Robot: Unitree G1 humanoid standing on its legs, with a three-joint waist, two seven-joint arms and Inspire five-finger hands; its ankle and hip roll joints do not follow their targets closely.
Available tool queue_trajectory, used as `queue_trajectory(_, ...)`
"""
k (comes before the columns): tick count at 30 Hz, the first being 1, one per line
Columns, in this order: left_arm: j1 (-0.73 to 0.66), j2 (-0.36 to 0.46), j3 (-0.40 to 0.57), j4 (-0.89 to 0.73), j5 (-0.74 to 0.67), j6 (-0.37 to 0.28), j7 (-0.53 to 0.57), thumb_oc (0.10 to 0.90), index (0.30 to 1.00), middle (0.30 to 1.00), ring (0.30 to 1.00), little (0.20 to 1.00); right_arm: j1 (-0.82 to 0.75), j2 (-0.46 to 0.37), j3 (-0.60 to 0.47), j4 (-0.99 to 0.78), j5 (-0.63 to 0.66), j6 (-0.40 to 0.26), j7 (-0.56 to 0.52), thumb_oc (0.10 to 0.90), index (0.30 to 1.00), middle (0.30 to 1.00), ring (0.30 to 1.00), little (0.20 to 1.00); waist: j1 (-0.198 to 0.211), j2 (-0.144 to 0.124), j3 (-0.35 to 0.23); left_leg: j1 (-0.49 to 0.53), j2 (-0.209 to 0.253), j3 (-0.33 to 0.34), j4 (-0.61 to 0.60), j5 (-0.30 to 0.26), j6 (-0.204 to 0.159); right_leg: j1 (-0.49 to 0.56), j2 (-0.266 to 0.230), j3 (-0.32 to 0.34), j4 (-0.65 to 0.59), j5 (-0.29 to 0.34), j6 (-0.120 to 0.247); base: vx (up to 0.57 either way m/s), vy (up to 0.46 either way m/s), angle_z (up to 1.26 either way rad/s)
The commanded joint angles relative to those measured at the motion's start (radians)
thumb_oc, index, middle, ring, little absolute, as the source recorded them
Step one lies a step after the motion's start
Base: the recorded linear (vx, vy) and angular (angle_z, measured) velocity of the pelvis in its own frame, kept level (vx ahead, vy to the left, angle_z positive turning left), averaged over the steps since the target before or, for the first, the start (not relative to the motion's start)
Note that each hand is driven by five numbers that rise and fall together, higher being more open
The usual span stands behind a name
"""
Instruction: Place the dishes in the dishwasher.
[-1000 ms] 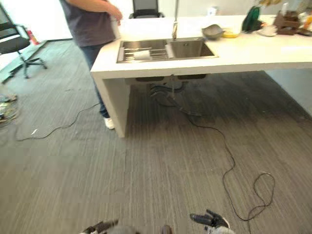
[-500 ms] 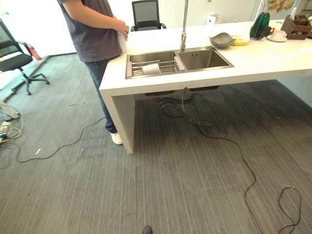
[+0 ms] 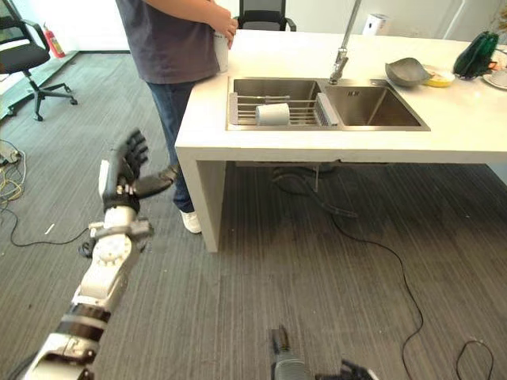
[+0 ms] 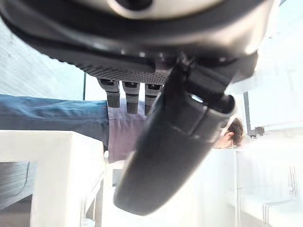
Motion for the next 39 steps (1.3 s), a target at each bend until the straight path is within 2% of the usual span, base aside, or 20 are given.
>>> queue_trajectory(1, 0.015, -0.003, -0.052, -0.180, 0.066, -0.057, -0.064, 0.800, 0.900, 0.900, 0.900, 0.900, -0.016, -0.038, -0.018, 0.048, 0.000, -0.019, -0.024, 0.800, 0.900, 0.900, 0.900, 0.900, -0.019, -0.017, -0.031, -0.060, 0.068, -0.063, -0.011, -0.009, -0.112, 0.151, -0.044, 0.038, -0.029, 0.002, 0.041, 0.22, -0.357, 0.75)
queue_trajectory(2, 0.035, -0.006, -0.043, -0.195, 0.071, -0.061, -0.068, 0.800, 0.900, 0.900, 0.900, 0.900, -0.024, -0.036, -0.001, 0.054, -0.017, -0.013, -0.014, 0.800, 0.900, 0.900, 0.900, 0.900, -0.013, -0.023, -0.027, -0.049, 0.085, -0.038, -0.001, -0.016, -0.127, 0.156, -0.044, 0.016, -0.023, 0.016, 0.040, 0.20, -0.335, 0.88)
queue_trajectory(5, 0.054, -0.009, -0.034, -0.217, 0.061, -0.071, -0.097, 0.800, 0.900, 0.900, 0.900, 0.900, -0.032, -0.044, 0.027, 0.062, -0.062, -0.009, -0.007, 0.800, 0.900, 0.900, 0.900, 0.900, -0.014, -0.027, -0.046, -0.059, 0.122, -0.043, 0.051, -0.030, -0.154, 0.188, -0.030, 0.044, -0.040, 0.013, 0.028, 0.17, -0.326, 0.29)
queue_trajectory(6, 0.056, -0.017, -0.044, -0.222, 0.025, -0.063, -0.125, 0.800, 0.900, 0.900, 0.900, 0.900, -0.050, -0.063, 0.040, 0.079, -0.092, -0.003, -0.008, 0.800, 0.900, 0.900, 0.900, 0.900, -0.010, -0.030, -0.049, -0.069, 0.156, -0.041, 0.138, -0.029, -0.172, 0.229, -0.023, 0.048, -0.033, -0.010, 0.010, 0.11, -0.231, -0.22)
queue_trajectory(7, 0.056, -0.017, -0.044, -0.222, 0.025, -0.063, -0.125, 0.800, 0.900, 0.900, 0.900, 0.900, -0.050, -0.063, 0.040, 0.079, -0.092, -0.003, -0.008, 0.800, 0.900, 0.900, 0.900, 0.900, -0.010, -0.030, -0.049, -0.069, 0.156, -0.041, 0.138, -0.029, -0.172, 0.229, -0.023, 0.048, -0.033, -0.010, 0.010, 0.20, -0.553, -0.42)
queue_trajectory(8, 0.038, -0.018, -0.059, -0.219, 0.043, -0.057, -0.112, 0.800, 0.900, 0.900, 0.900, 0.900, -0.064, -0.090, 0.047, 0.051, -0.106, -0.017, -0.027, 0.800, 0.900, 0.900, 0.900, 0.900, -0.006, -0.031, -0.024, -0.122, 0.180, -0.040, 0.334, 0.076, -0.173, 0.268, -0.015, 0.053, -0.014, -0.035, -0.017, 0.15, -0.409, -0.28)
queue_trajectory(10, 0.031, -0.012, -0.053, -0.231, 0.119, -0.053, -0.068, 0.800, 0.900, 0.900, 0.900, 0.900, -0.081, -0.111, 0.031, 0.031, -0.082, -0.028, -0.050, 0.800, 0.900, 0.900, 0.900, 0.900, 0.001, -0.042, 0.008, -0.173, 0.150, -0.061, 0.503, 0.082, -0.149, 0.282, -0.021, 0.072, 0.009, -0.064, -0.036, 0.11, -0.320, -0.37)
queue_trajectory(12, 0.027, -0.019, -0.057, -0.219, 0.137, -0.049, -0.056, 0.800, 0.900, 0.900, 0.900, 0.900, -0.081, -0.123, 0.025, 0.021, -0.079, -0.030, -0.052, 0.800, 0.900, 0.900, 0.900, 0.900, 0.000, -0.041, 0.021, -0.187, 0.138, -0.057, 0.548, 0.081, -0.141, 0.284, -0.027, 0.080, 0.021, -0.072, -0.041, 0.01, -0.108, -0.53)
queue_trajectory(13, 0.023, -0.025, -0.065, -0.208, 0.145, -0.039, -0.056, 0.800, 0.900, 0.900, 0.900, 0.900, -0.084, -0.140, 0.024, 0.020, -0.083, -0.028, -0.056, 0.800, 0.900, 0.900, 0.900, 0.900, 0.009, -0.042, 0.032, -0.221, 0.098, -0.058, 0.576, 0.072, -0.139, 0.292, -0.037, 0.087, 0.024, -0.077, -0.048, 0.08, -0.090, -0.39)
queue_trajectory(14, 0.016, -0.016, -0.066, -0.208, 0.166, -0.029, -0.063, 0.800, 0.900, 0.900, 0.900, 0.900, -0.086, -0.168, 0.002, 0.027, -0.088, -0.020, -0.058, 0.800, 0.900, 0.900, 0.900, 0.900, 0.021, -0.022, 0.042, -0.281, 0.001, -0.077, 0.549, 0.023, -0.130, 0.301, -0.033, 0.118, 0.029, -0.084, -0.049, 0.13, -0.041, -0.27)
queue_trajectory(15, 0.015, -0.005, -0.062, -0.212, 0.187, -0.025, -0.066, 0.800, 0.900, 0.900, 0.900, 0.900, -0.078, -0.176, -0.011, 0.035, -0.093, -0.017, -0.057, 0.800, 0.900, 0.900, 0.900, 0.900, 0.025, -0.007, 0.040, -0.284, -0.029, -0.077, 0.496, -0.002, -0.122, 0.307, -0.021, 0.129, 0.026, -0.090, -0.047, 0.13, 0.014, -0.47)
queue_trajectory(16, 0.015, -0.007, -0.063, -0.213, 0.188, -0.024, -0.066, 0.800, 0.900, 0.900, 0.900, 0.900, -0.077, -0.177, -0.012, 0.035, -0.094, -0.017, -0.057, 0.800, 0.900, 0.900, 0.900, 0.900, 0.028, -0.007, 0.040, -0.278, -0.029, -0.075, 0.491, -0.004, -0.120, 0.310, -0.022, 0.131, 0.026, -0.093, -0.047, 0.11, 0.015, -0.62)
queue_trajectory(17, 0.009, 0.011, -0.060, -0.221, 0.232, -0.022, -0.061, 0.800, 0.900, 0.900, 0.900, 0.900, -0.068, -0.188, -0.015, 0.044, -0.107, -0.016, -0.048, 0.800, 0.900, 0.900, 0.900, 0.900, 0.030, 0.013, 0.035, -0.272, -0.056, -0.069, 0.385, -0.001, -0.109, 0.303, -0.006, 0.138, 0.027, -0.084, -0.047, 0.16, 0.032, -0.67)
queue_trajectory(18, 0.016, 0.057, -0.074, -0.206, 0.299, -0.009, -0.048, 0.800, 0.900, 0.900, 0.900, 0.900, -0.033, -0.193, -0.051, 0.066, -0.110, -0.010, -0.052, 0.800, 0.900, 0.900, 0.900, 0.900, 0.026, 0.044, 0.025, -0.241, -0.029, -0.018, 0.218, 0.022, -0.103, 0.309, 0.018, 0.121, 0.033, -0.093, -0.045, 0.15, 0.021, -0.53)
queue_trajectory(19, -0.014, 0.094, -0.077, -0.223, 0.348, -0.007, -0.042, 0.800, 0.900, 0.900, 0.900, 0.900, -0.034, -0.194, -0.044, 0.057, -0.099, -0.017, -0.044, 0.800, 0.900, 0.900, 0.900, 0.900, 0.030, 0.044, 0.028, -0.219, -0.039, -0.040, 0.234, 0.011, -0.106, 0.304, 0.017, 0.117, 0.043, -0.104, -0.036, 0.16, 0.035, -0.46)
queue_trajectory(20, -0.077, 0.122, -0.102, -0.204, 0.458, 0.022, -0.027, 0.800, 0.900, 0.900, 0.900, 0.900, -0.028, -0.184, -0.031, 0.065, -0.087, -0.028, -0.039, 0.800, 0.900, 0.900, 0.900, 0.900, 0.008, 0.062, 0.019, -0.175, -0.032, -0.074, 0.176, -0.002, -0.096, 0.284, 0.029, 0.118, 0.073, -0.115, -0.036, 0.06, 0.016, -0.23)
queue_trajectory(24, -0.141, 0.144, -0.131, -0.132, 0.503, 0.050, -0.048, 0.800, 0.900, 0.900, 0.900, 0.900, -0.005, -0.171, -0.058, 0.087, -0.056, -0.019, -0.026, 0.800, 0.900, 0.900, 0.900, 0.900, -0.026, 0.078, 0.004, -0.131, -0.017, -0.085, 0.084, 0.024, -0.091, 0.287, 0.023, 0.115, 0.073, -0.124, -0.038, 0.09, 0.064, -0.16)
queue_trajectory(26, -0.214, 0.169, -0.158, -0.059, 0.528, 0.067, -0.052, 0.800, 0.900, 0.900, 0.900, 0.900, -0.008, -0.175, -0.010, 0.123, -0.124, 0.009, 0.008, 0.800, 0.900, 0.900, 0.900, 0.900, -0.028, 0.089, -0.008, -0.109, -0.007, -0.094, 0.021, 0.041, -0.084, 0.297, 0.020, 0.118, 0.060, -0.125, -0.032, 0.09, 0.065, 0.19)
queue_trajectory(30, -0.341, 0.180, -0.222, 0.073, 0.538, 0.093, -0.059, 0.800, 0.900, 0.900, 0.900, 0.900, -0.027, -0.187, 0.025, 0.163, -0.183, 0.032, 0.027, 0.800, 0.900, 0.900, 0.900, 0.900, -0.037, 0.091, -0.018, -0.094, 0.002, -0.082, -0.015, 0.051, -0.085, 0.303, 0.015, 0.103, 0.043, -0.120, -0.022, 0.03, 0.011, 0.16)
queue_trajectory(39, -0.523, 0.225, -0.381, 0.360, 0.626, 0.157, -0.094, 0.800, 0.900, 0.900, 0.900, 0.900, -0.066, -0.215, 0.044, 0.164, -0.186, 0.037, 0.039, 0.800, 0.900, 0.900, 0.900, 0.900, -0.049, 0.087, -0.042, -0.059, 0.013, -0.058, -0.015, 0.034, -0.083, 0.355, 0.009, 0.106, -0.003, -0.109, -0.008, 0.05, 0.001, 0.00)
